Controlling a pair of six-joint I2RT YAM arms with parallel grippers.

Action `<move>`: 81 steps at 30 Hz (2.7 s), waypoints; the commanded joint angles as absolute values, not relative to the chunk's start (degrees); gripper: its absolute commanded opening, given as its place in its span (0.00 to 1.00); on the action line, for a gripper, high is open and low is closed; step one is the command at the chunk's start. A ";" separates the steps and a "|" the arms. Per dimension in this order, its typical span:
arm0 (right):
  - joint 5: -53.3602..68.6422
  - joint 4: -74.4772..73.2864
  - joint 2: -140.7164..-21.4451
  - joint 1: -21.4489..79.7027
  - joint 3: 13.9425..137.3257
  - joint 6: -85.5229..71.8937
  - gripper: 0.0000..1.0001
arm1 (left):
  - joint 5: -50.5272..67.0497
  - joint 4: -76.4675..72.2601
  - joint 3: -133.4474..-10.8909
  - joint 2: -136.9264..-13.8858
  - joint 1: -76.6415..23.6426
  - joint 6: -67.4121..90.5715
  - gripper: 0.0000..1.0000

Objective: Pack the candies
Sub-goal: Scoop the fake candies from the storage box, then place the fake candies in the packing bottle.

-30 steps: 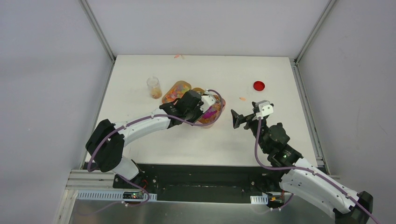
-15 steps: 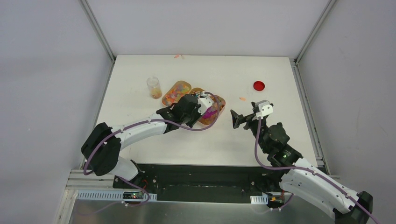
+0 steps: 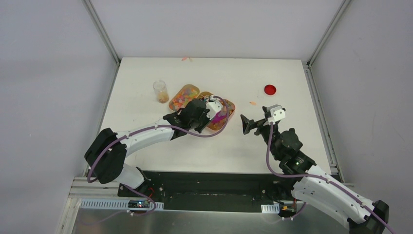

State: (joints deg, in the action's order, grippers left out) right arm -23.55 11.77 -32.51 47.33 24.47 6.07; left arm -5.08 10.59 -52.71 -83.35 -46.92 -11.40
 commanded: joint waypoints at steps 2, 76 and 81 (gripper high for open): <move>-23.03 14.40 -31.95 47.02 24.13 4.99 1.00 | -6.40 6.43 -54.40 -83.65 -47.28 -11.70 0.00; -18.56 17.06 -33.82 46.60 23.12 8.11 1.00 | -18.92 8.22 -49.40 -55.75 -40.64 -19.06 0.00; -18.17 17.10 -33.62 46.58 23.12 8.00 1.00 | -18.25 9.40 -49.09 -54.16 -38.02 -18.24 0.00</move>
State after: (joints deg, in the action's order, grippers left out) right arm -18.98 13.93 -34.30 46.85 22.79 7.81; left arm -17.67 10.66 -47.35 -56.49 -39.79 -18.57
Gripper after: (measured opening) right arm 0.995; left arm 0.273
